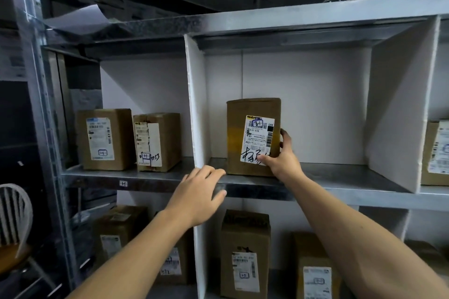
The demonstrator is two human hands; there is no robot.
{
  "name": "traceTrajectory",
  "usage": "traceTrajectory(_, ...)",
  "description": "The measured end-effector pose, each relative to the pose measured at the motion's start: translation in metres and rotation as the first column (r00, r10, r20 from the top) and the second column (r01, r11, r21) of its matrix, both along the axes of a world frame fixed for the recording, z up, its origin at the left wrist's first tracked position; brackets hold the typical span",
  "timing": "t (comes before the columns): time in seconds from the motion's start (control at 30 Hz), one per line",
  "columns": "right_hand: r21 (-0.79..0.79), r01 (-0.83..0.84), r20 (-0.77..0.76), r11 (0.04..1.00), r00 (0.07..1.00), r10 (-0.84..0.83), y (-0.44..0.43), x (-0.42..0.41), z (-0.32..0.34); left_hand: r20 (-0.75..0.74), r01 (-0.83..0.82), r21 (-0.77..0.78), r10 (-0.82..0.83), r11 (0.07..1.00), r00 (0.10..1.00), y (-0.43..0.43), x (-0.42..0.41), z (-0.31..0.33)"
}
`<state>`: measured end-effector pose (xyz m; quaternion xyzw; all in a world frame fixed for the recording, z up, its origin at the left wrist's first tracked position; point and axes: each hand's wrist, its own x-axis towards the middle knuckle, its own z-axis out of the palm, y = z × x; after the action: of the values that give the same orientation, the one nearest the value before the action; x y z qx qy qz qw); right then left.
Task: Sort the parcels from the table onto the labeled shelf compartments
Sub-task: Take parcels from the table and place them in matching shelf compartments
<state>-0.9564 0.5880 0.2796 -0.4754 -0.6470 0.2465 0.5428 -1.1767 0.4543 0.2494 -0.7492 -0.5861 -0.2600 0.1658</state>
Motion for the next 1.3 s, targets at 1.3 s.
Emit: traceTrajectory(1.3, 0.165, 0.787, 0.905, 0.595, 0.118, -0.408, -0.412, 0.545, -0.172, -0.056, 0.695, -0.293, -0.737, 0.656, 0.673, -0.125, 0.583, -0.118)
